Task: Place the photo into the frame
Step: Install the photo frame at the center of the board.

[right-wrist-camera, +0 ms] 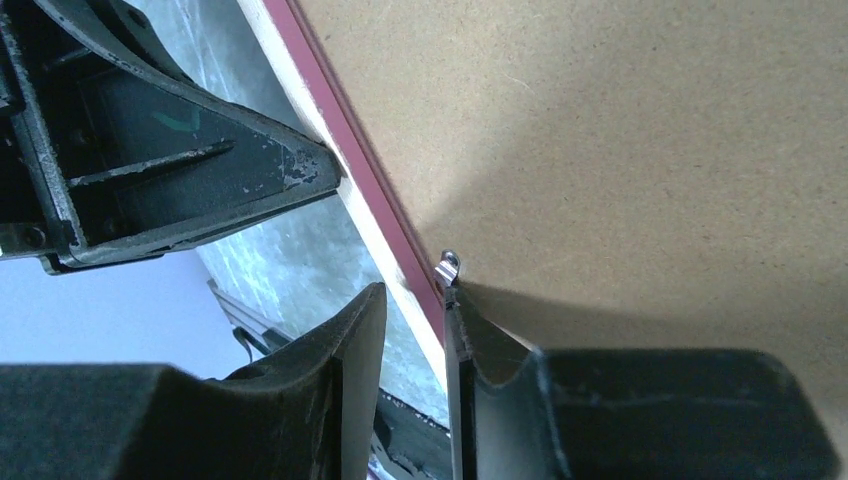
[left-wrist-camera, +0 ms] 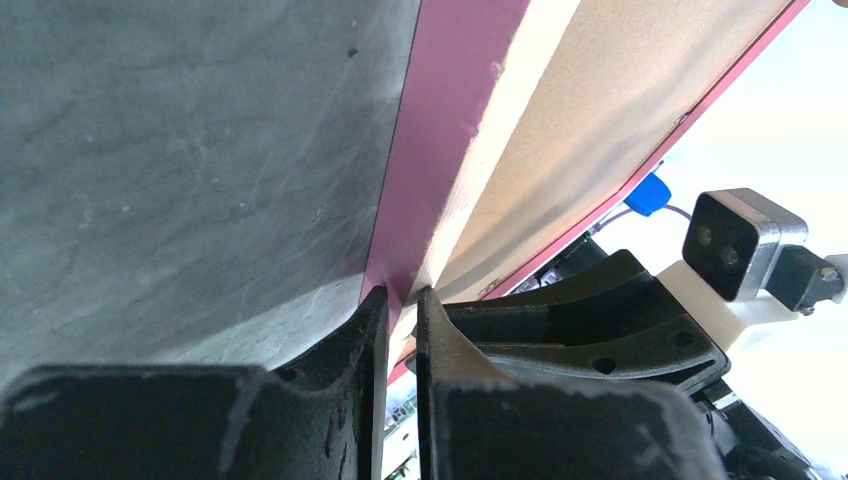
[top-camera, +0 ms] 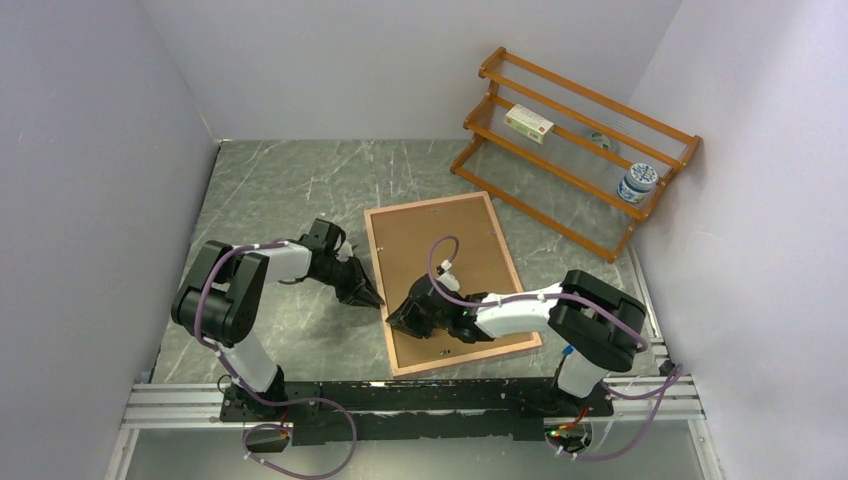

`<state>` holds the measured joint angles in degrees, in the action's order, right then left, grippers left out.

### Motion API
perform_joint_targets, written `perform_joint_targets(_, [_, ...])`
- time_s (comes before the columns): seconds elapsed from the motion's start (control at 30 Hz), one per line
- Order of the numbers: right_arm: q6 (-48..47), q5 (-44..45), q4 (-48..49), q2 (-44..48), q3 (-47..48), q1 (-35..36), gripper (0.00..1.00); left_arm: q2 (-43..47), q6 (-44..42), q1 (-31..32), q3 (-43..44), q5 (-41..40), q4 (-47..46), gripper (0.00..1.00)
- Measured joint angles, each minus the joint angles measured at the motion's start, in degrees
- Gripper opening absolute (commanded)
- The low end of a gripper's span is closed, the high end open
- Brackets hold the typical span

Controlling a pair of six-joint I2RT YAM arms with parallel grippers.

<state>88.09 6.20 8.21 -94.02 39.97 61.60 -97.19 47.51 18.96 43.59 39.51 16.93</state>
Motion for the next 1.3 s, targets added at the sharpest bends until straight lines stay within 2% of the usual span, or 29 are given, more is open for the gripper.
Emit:
perform_joint_targets(0.43, [1.4,1.0,24.8,-0.7,-12.0,0.5,0.31,-0.8,0.4,-1.0,-1.3,2.7,-2.5,0.07])
perform_joint_targets(0.53, [1.0,0.7,26.0,-0.9,-12.4,0.3,0.32,-0.9,-0.1,-1.0,-0.7,2.2,-1.4,0.11])
perform_joint_targets(0.63, [0.5,1.3,25.0,-0.5,-12.0,0.1,0.41,-0.9,-1.3,-0.7,0.6,1.0,0.7,0.25])
perform_joint_targets(0.73, [-1.4,3.7,17.7,2.7,-9.2,-1.4,0.51,-0.9,-2.7,0.0,2.1,-1.2,3.2,0.39])
perform_joint_targets(0.87, [-5.4,8.0,3.3,12.0,-4.7,-2.8,0.60,-1.2,-4.6,0.6,4.4,-5.2,5.3,0.47])
perform_joint_targets(1.03, [-11.4,13.1,-15.3,24.8,-1.1,-7.1,0.68,-2.4,-6.3,0.8,8.4,-8.9,7.8,0.46])
perform_joint_targets(1.17, [-17.3,15.7,-27.4,33.7,-1.3,-18.3,0.78,-3.8,-6.6,0.8,10.8,-10.5,9.2,0.45])
perform_joint_targets(1.3, [-25.3,16.8,-33.9,40.0,-1.5,-29.9,0.83,-5.1,-6.6,0.8,12.6,-11.1,11.1,0.43])
